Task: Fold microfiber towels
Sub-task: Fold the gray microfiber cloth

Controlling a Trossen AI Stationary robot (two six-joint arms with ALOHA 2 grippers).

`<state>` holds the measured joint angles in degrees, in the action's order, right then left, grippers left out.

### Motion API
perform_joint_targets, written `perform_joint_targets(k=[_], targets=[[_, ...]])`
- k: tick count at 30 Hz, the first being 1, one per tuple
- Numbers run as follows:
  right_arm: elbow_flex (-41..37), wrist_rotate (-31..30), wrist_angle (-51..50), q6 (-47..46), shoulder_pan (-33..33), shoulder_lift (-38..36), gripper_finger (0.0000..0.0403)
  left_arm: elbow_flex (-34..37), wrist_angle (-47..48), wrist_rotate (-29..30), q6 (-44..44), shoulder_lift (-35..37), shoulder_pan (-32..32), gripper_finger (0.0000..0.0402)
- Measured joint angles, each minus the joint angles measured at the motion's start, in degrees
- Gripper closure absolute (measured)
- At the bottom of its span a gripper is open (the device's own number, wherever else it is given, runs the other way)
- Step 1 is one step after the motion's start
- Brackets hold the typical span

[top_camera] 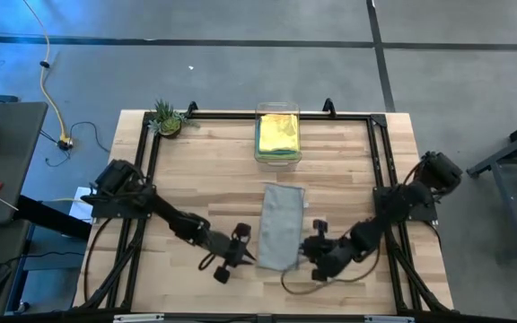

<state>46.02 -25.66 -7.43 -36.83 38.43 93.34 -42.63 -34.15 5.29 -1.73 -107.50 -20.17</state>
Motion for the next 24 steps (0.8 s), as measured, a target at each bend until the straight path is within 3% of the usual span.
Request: perform_joint_targets(k=[6, 10, 17, 24], targets=[[4.35, -1.17, 0.06, 8.01, 4.79, 3.11, 0.0283, -3.58, 5.39, 4.27, 0.06, 0.00, -2.68, 0.0311], [9.22, -3.08, -0.89, 15.31, 6.20, 7.76, 0.0254, -3.69, 5.73, 5.89, 0.98, 0.00, -2.86, 0.0292], [18.73, -4.31, -10.28, 20.53, 6.23, 14.51, 0.0247, -3.70, 6.10, 5.91, 4.23, 0.00, -1.90, 0.0285], [21.43, -3.21, -14.25, 20.99, 5.91, 18.22, 0.0251, -3.70, 6.12, 5.85, 2.10, 0.00, -1.77, 0.0284]])
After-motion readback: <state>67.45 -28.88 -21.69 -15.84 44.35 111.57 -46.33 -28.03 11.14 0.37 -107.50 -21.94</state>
